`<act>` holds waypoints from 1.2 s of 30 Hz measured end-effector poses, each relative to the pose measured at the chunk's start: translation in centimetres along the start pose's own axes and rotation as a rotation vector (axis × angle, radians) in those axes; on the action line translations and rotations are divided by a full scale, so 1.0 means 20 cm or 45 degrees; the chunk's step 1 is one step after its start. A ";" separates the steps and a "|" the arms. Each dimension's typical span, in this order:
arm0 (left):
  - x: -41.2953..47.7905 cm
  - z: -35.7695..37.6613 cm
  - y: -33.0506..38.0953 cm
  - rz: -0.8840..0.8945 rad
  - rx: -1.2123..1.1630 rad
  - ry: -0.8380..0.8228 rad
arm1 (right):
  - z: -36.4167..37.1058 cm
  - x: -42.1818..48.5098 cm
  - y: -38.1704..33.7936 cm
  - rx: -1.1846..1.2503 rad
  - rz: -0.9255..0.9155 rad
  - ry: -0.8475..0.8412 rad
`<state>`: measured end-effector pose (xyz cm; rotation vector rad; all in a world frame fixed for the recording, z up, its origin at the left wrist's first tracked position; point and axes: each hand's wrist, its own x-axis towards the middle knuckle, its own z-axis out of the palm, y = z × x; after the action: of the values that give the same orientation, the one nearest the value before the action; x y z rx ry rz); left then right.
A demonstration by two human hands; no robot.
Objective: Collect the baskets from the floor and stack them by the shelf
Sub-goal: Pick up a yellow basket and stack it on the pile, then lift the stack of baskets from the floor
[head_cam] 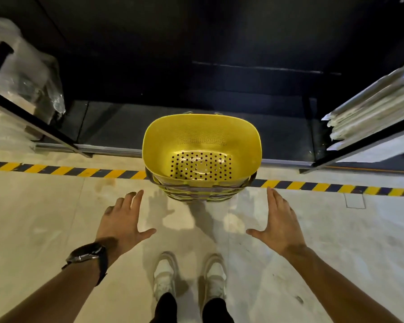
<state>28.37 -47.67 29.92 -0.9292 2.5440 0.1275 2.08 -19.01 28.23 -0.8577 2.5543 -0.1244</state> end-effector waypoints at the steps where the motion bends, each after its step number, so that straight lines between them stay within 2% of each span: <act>1: 0.01 0.05 0.02 -0.010 0.010 -0.007 | 0.04 0.02 0.02 0.000 -0.009 -0.001; 9: 0.20 0.53 0.08 -0.040 -0.004 -0.023 | 0.50 0.21 0.15 -0.021 -0.033 -0.069; 14: 0.42 0.79 0.07 -0.015 0.035 0.030 | 0.75 0.40 0.17 -0.055 -0.155 -0.061; 25: 0.87 1.33 0.11 -0.009 0.161 0.192 | 1.32 0.86 0.30 -0.081 -0.194 0.176; 30: 0.97 1.40 0.10 -0.006 0.036 0.334 | 1.39 0.99 0.33 -0.082 -0.252 0.263; 36: 1.01 1.38 0.10 0.063 -0.034 0.437 | 1.40 1.03 0.32 0.098 -0.283 0.323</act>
<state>23.14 -51.85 -3.63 -0.9694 2.8866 0.0165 -3.88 -24.62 -6.20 -1.1585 2.6540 -0.4218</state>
